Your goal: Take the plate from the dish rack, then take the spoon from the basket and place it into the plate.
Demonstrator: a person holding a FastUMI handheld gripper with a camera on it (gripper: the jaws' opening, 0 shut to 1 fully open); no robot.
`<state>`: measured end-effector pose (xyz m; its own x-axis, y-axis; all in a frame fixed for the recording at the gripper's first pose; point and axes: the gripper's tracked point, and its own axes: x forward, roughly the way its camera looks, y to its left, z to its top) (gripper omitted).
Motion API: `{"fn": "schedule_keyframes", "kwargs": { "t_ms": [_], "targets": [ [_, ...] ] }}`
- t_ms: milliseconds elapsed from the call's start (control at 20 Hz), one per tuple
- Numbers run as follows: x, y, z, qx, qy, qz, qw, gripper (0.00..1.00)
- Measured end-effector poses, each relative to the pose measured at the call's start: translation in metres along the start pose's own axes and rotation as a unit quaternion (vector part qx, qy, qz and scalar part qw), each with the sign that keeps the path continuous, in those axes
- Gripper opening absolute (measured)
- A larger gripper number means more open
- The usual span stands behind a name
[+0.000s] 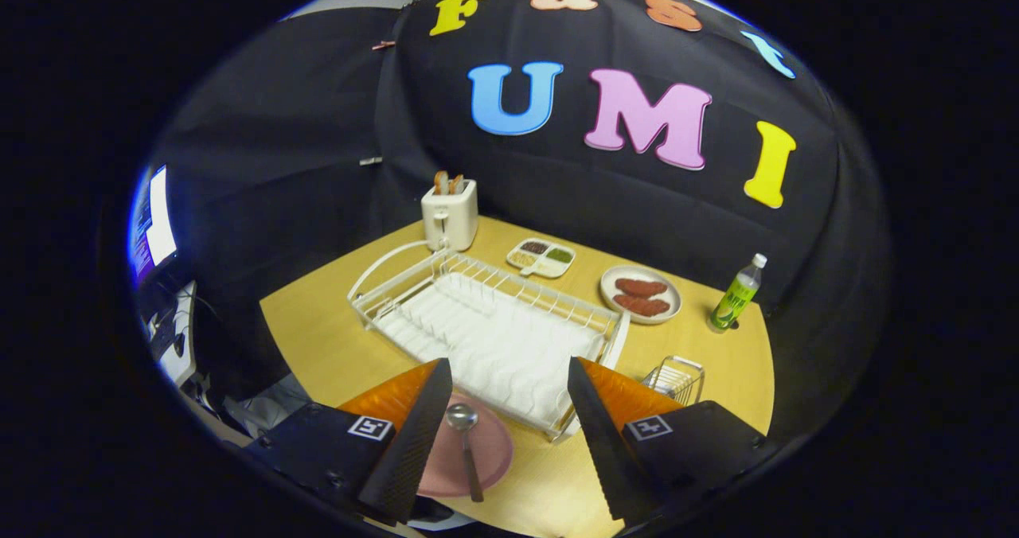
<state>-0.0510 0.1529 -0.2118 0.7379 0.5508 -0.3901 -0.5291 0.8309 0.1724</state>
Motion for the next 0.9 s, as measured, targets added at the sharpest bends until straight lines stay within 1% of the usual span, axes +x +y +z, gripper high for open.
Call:
{"fn": "schedule_keyframes", "kwargs": {
  "t_ms": [150,400,650,900],
  "targets": [
    [-0.006,-0.033,0.047,0.016,-0.05,-0.048,0.997,0.9],
    [-0.03,-0.089,0.099,0.038,-0.113,-0.126,0.985,0.91],
    [-0.07,-0.143,0.127,0.046,-0.152,-0.195,0.968,0.92],
    [-0.099,-0.176,0.139,0.064,-0.179,-0.24,0.952,0.93]
  ]
}}
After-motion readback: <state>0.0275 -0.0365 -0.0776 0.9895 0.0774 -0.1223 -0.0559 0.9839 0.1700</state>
